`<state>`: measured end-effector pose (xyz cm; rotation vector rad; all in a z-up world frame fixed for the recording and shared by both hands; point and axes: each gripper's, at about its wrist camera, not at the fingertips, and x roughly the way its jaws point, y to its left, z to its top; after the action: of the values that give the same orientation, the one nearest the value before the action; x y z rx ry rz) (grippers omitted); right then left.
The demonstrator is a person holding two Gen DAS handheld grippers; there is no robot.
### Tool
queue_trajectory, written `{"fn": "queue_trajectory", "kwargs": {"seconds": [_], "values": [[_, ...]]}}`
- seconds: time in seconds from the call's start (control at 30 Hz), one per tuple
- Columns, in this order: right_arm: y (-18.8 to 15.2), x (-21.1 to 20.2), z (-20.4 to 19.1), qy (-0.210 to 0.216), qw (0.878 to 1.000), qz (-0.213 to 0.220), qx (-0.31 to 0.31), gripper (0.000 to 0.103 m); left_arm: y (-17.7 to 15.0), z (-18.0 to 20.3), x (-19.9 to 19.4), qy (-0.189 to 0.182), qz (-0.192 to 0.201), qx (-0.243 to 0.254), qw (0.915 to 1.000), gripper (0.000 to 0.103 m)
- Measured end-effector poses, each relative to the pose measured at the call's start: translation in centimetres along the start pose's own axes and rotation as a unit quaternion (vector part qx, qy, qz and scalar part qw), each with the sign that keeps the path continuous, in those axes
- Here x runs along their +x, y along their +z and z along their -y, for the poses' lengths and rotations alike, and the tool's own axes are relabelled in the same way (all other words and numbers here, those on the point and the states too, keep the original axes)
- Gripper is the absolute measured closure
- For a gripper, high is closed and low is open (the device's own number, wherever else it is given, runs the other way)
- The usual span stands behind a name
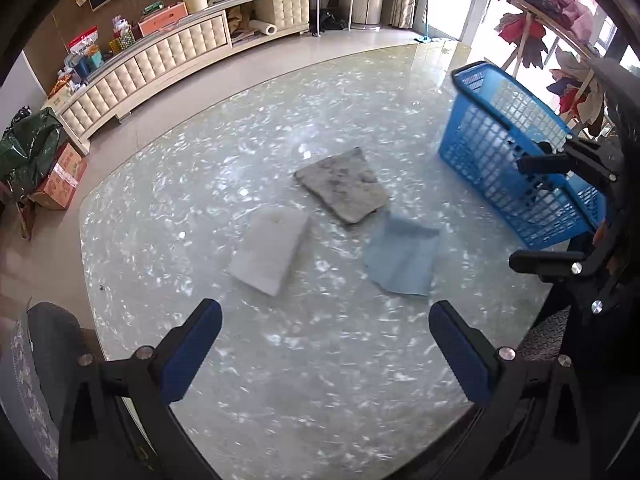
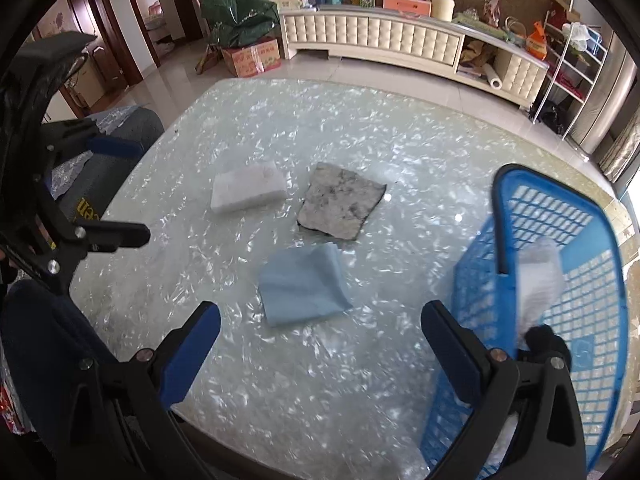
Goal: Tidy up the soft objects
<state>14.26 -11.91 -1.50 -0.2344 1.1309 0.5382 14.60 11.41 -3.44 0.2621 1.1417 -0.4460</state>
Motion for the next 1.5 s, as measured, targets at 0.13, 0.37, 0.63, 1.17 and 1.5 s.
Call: {"fn": "queue_trajectory", "kwargs": {"seconds": [0.13,0.37,0.63,1.17,1.5], "values": [[0.3,1.9,-0.8,0.001,1.0,-0.016,0.0,0.002,0.2,-1.7,1.4,0.003,-0.007,0.003,1.0,0.0],[0.4,4.8,-0.8,0.007,0.999,-0.047,-0.001,0.002,0.7,-4.4,4.4,-0.016,-0.009,0.004,0.9998,0.0],[0.5,7.6,-0.1,0.011,0.997,-0.068,0.018,0.004,1.4,-6.0,7.6,-0.024,-0.014,0.013,0.9995,0.0],[0.5,12.3,0.2,-0.002,0.994,-0.101,0.034,0.021,3.0,-8.1,14.1,-0.04,-0.044,0.042,0.9973,0.002],[0.3,11.8,-1.2,-0.01,0.997,-0.08,-0.003,0.067,2.7,-6.5,15.2,-0.016,-0.051,0.065,0.9965,0.019]]}}
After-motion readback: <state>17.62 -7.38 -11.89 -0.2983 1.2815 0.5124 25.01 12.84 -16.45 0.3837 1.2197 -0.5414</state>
